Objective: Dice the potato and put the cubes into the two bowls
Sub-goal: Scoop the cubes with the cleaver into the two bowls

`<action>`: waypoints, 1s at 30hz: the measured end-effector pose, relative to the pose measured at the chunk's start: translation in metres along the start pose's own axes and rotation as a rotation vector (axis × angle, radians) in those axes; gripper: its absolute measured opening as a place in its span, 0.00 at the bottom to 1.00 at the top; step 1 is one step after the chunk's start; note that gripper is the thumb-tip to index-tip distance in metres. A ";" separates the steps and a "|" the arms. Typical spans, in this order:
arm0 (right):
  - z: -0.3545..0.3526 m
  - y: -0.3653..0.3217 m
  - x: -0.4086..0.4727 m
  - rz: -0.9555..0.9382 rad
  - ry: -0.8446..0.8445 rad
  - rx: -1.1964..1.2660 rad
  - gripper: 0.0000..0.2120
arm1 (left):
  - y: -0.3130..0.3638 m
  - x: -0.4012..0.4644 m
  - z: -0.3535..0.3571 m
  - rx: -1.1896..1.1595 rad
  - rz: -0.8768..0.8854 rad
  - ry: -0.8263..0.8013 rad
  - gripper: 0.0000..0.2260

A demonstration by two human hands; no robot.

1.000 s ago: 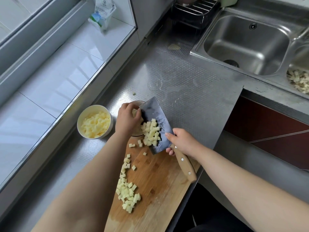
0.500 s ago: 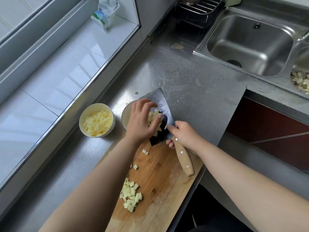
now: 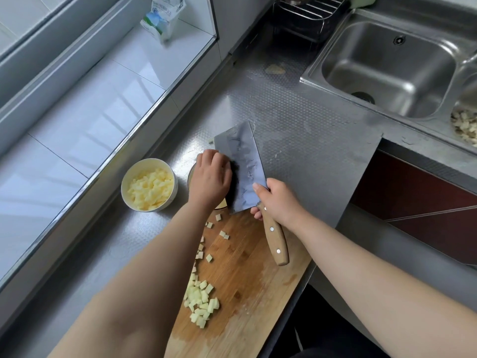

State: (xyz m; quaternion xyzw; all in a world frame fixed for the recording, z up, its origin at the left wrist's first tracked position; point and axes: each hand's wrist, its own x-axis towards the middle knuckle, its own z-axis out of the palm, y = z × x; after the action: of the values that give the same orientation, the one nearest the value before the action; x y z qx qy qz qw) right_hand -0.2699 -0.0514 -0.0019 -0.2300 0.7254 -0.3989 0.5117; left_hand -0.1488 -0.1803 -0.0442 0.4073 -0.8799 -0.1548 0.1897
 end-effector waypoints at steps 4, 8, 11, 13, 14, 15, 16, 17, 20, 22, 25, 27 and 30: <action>-0.008 0.003 -0.004 -0.017 0.012 0.037 0.12 | -0.012 -0.006 -0.004 0.107 -0.072 -0.028 0.08; -0.016 0.003 -0.012 -0.060 0.049 0.052 0.11 | -0.016 -0.019 -0.012 0.103 -0.093 -0.004 0.07; -0.022 0.013 -0.019 -0.050 0.074 0.042 0.13 | -0.022 -0.041 -0.019 0.011 -0.170 0.161 0.06; -0.024 0.026 -0.027 -0.026 0.093 0.046 0.14 | -0.028 -0.062 -0.022 -0.053 -0.313 0.254 0.06; -0.024 0.031 -0.030 -0.016 0.106 0.048 0.14 | -0.032 -0.070 -0.022 -0.084 -0.371 0.285 0.06; -0.023 0.037 -0.036 -0.006 0.117 0.050 0.14 | -0.036 -0.081 -0.021 -0.104 -0.412 0.303 0.06; -0.022 0.043 -0.040 0.006 0.128 0.061 0.14 | -0.039 -0.088 -0.020 -0.112 -0.442 0.311 0.06; -0.021 0.050 -0.045 0.022 0.136 0.087 0.14 | -0.041 -0.096 -0.019 -0.111 -0.474 0.297 0.06; -0.012 0.073 -0.058 0.059 0.172 0.155 0.13 | -0.045 -0.114 -0.016 -0.086 -0.481 0.050 0.09; -0.005 0.089 -0.067 0.075 0.210 0.184 0.13 | -0.047 -0.126 -0.010 -0.014 -0.336 -0.216 0.14; 0.004 0.110 -0.077 0.102 0.234 0.235 0.12 | -0.047 -0.131 -0.002 0.073 -0.195 -0.444 0.21; 0.009 0.121 -0.082 0.128 0.223 0.252 0.11 | -0.045 -0.130 0.003 0.112 -0.178 -0.510 0.23; 0.018 0.135 -0.088 0.175 0.194 0.208 0.10 | -0.042 -0.129 0.006 0.136 -0.110 -0.559 0.23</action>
State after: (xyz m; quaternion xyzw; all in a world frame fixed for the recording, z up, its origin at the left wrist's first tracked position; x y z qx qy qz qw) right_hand -0.2104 0.0853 -0.0654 -0.0721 0.7434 -0.4461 0.4931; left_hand -0.0469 -0.1055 -0.0937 0.4076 -0.8829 -0.2121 -0.0966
